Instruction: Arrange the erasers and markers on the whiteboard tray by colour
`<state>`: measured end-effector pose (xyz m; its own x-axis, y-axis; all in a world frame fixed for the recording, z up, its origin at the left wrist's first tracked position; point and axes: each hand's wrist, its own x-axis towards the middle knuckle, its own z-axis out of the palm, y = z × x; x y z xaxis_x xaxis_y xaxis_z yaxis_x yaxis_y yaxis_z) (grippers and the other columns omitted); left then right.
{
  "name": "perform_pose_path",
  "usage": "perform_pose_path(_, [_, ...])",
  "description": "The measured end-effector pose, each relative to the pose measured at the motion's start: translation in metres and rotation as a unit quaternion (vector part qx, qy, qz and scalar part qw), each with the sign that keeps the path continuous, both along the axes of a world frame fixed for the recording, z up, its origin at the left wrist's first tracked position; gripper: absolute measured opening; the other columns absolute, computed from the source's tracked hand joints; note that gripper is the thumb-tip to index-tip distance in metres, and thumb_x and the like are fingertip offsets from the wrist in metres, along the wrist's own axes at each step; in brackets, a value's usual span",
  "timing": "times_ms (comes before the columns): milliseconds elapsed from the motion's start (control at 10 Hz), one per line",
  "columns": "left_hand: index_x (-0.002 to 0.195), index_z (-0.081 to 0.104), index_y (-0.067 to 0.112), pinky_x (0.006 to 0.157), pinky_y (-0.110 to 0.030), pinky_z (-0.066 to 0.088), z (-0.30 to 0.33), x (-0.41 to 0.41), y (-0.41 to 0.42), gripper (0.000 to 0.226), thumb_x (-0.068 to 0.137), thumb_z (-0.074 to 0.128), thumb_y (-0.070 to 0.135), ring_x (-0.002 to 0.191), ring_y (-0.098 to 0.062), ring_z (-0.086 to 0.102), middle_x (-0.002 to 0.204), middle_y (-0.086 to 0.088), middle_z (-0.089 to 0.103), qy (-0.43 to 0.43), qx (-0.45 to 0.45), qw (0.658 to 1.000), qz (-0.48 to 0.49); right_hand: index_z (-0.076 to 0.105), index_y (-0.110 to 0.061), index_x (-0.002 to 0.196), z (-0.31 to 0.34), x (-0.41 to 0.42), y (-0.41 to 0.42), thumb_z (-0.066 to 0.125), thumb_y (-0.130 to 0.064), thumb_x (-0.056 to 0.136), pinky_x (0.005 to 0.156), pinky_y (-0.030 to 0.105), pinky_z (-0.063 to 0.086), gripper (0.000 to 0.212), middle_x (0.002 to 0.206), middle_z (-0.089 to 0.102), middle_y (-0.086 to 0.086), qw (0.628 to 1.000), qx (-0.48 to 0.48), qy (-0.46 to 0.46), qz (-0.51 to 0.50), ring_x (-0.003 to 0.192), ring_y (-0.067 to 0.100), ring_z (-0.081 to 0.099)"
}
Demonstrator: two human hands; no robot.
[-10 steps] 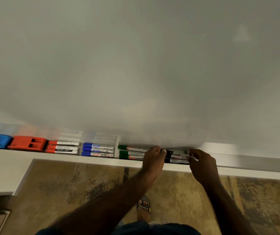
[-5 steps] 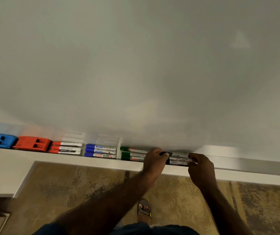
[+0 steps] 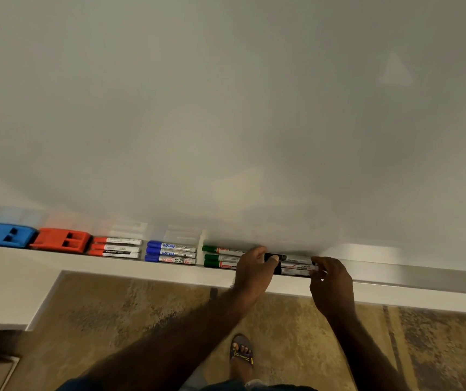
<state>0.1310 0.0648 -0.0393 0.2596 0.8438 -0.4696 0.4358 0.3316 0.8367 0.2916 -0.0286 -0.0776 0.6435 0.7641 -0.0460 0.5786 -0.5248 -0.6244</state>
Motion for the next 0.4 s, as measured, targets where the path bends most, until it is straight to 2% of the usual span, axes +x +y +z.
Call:
perform_pose_path(100, [0.145, 0.055, 0.013, 0.109, -0.038, 0.05, 0.007, -0.005, -0.004, 0.052, 0.098, 0.066, 0.032, 0.133, -0.021, 0.058, 0.146, -0.007, 0.061, 0.001, 0.016, 1.0, -0.012, 0.071, -0.011, 0.121, 0.0, -0.005, -0.005, 0.073, -0.003, 0.089, 0.088, 0.027, 0.048, 0.033, 0.126, 0.066, 0.011, 1.0, 0.015, -0.001, 0.003, 0.104, 0.024, 0.066])
perform_pose_path(200, [0.147, 0.053, 0.014, 0.11, -0.037, 0.05, 0.013, -0.012, -0.01, 0.052, 0.099, 0.066, 0.031, 0.135, -0.02, 0.056, 0.149, -0.006, 0.059, -0.008, 0.019, 1.0, -0.015, 0.07, -0.016, 0.123, 0.003, -0.011, -0.009, 0.075, -0.014, 0.091, 0.096, 0.031, 0.048, 0.033, 0.135, 0.062, 0.009, 1.0, 0.019, -0.014, -0.003, 0.121, 0.026, 0.061])
perform_pose_path(300, [0.146, 0.054, 0.014, 0.108, -0.032, 0.05, 0.016, -0.019, -0.014, 0.05, 0.1, 0.064, 0.031, 0.134, -0.018, 0.057, 0.147, -0.004, 0.06, 0.0, 0.033, 0.999, -0.025, 0.07, -0.019, 0.123, 0.008, -0.015, -0.012, 0.07, -0.024, 0.095, 0.101, 0.046, 0.054, 0.028, 0.138, 0.061, 0.006, 0.999, 0.035, -0.032, 0.004, 0.126, 0.024, 0.056])
perform_pose_path(400, [0.142, 0.058, 0.016, 0.098, -0.024, 0.05, 0.018, -0.027, -0.023, 0.044, 0.1, 0.063, 0.031, 0.128, -0.014, 0.06, 0.143, -0.002, 0.064, 0.011, 0.052, 0.998, -0.028, 0.07, -0.021, 0.122, 0.016, -0.026, -0.016, 0.065, -0.032, 0.098, 0.102, 0.05, 0.054, 0.027, 0.138, 0.061, 0.005, 0.998, 0.054, -0.039, -0.004, 0.129, 0.023, 0.055])
